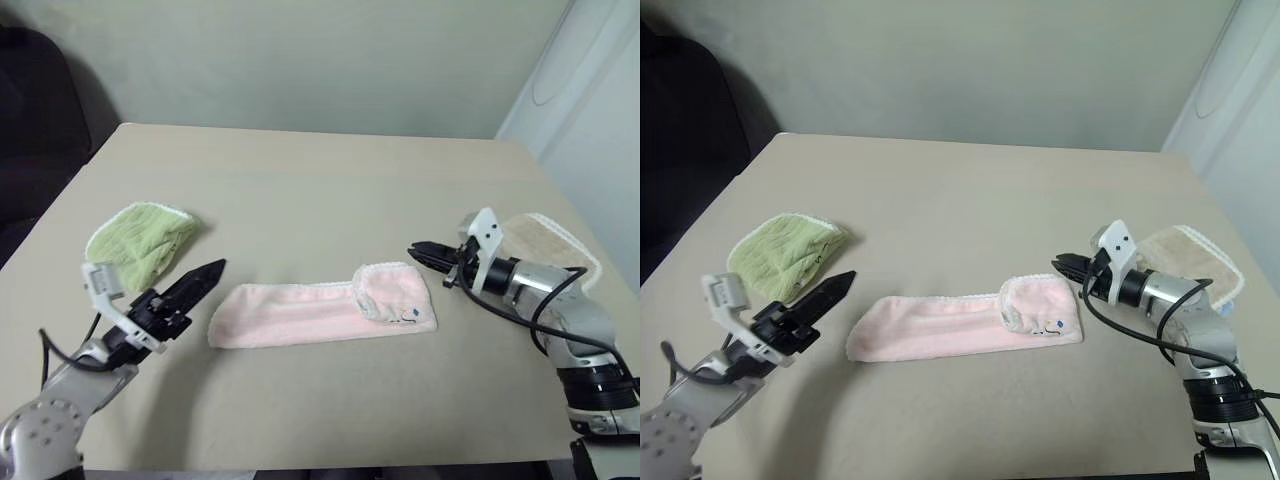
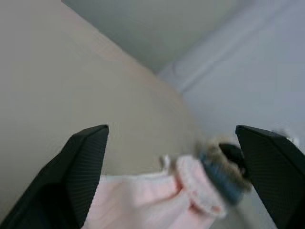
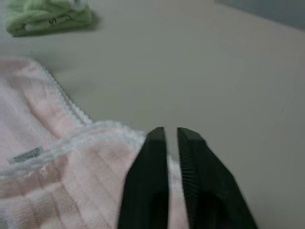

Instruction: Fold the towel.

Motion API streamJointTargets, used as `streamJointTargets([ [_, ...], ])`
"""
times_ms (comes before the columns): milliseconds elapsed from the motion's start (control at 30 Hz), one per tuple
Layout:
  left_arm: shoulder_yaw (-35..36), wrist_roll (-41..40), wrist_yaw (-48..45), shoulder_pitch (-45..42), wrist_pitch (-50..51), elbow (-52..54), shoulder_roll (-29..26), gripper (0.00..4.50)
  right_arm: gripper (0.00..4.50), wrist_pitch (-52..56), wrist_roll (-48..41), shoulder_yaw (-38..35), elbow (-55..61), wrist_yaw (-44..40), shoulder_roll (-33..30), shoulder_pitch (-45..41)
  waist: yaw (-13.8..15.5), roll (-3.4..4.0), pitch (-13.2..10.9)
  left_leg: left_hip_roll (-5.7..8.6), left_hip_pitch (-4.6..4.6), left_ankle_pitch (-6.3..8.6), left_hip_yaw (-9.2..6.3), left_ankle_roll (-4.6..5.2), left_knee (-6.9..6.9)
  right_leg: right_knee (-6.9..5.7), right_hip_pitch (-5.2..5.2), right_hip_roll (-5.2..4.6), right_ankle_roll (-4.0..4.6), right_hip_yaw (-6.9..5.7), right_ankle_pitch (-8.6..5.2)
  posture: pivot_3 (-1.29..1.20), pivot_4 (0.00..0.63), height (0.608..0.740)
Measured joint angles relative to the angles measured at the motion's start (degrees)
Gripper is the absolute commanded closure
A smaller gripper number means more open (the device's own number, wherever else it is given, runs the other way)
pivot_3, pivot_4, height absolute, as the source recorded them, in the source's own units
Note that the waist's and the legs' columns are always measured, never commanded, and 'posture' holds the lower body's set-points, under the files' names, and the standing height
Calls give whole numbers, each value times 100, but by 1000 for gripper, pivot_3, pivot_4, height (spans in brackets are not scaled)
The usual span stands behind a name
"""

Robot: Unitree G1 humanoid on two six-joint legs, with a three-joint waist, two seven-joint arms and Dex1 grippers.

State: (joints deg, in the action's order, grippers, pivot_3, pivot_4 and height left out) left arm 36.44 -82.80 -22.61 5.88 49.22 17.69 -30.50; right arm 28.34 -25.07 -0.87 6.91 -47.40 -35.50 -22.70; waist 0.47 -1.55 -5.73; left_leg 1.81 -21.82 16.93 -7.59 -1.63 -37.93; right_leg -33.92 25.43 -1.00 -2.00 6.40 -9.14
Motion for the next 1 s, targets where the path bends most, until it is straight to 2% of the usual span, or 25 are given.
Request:
streamJointTargets([
  [100, 306, -1084, 770, 899, -26, 566, 69, 0, 1828, 16, -58, -22, -112, -89, 50, -279, -59, 7, -20, 1, 8, -1, 6, -3, -1, 1, -4, 8, -5, 7, -3, 0, 150, 740],
  [233, 524, -1967, 1464, 1906, -247, 1194, 175, 0, 466, -104, 30, 45, -470, -93, 274, -644, -75, 42, -53, -10, 28, 4, -1, -7, 0, 3, -24, 26, -14, 10, -13, 0, 150, 740],
  [400, 526, -2324, 2056, 3082, -636, 1908, 579, 0, 466, -418, 284, 326, -1030, -125, 611, -839, -71, 72, -85, -25, 49, 23, -13, -3, -6, 19, -30, 54, -7, 15, -34, 0, 150, 740],
  [600, 103, -2166, 2537, 3640, -1042, 2359, 890, 0, 466, -714, 452, 462, -1456, -217, 884, -1071, -67, 87, -94, -45, 55, 32, -11, -8, -7, 25, -37, 68, -2, 12, -34, 0, 150, 740],
  [733, -335, -2062, 3056, 3390, -1328, 2341, 927, 0, 466, -809, 511, 481, -1573, -218, 1063, -1144, -63, 90, -96, -49, 80, 35, -11, -14, -8, 19, -64, 74, 5, 11, -30, 0, 150, 740],
  [900, -852, -2005, 3730, 2823, -1541, 2054, 874, 0, 466, -837, 536, 468, -1570, -208, 1098, -1150, -56, 89, -95, -46, 85, 36, -6, -16, -10, 14, -83, 74, 69, 11, 9, 0, 150, 740],
  [1000, -1158, -2093, 4292, 2411, -1682, 1889, 860, 0, 466, -838, 571, 425, -1557, -157, 1092, -1147, -48, 87, -94, -45, 88, 33, -4, -19, -10, 11, -85, 75, 75, 9, 13, 0, 150, 740],
])
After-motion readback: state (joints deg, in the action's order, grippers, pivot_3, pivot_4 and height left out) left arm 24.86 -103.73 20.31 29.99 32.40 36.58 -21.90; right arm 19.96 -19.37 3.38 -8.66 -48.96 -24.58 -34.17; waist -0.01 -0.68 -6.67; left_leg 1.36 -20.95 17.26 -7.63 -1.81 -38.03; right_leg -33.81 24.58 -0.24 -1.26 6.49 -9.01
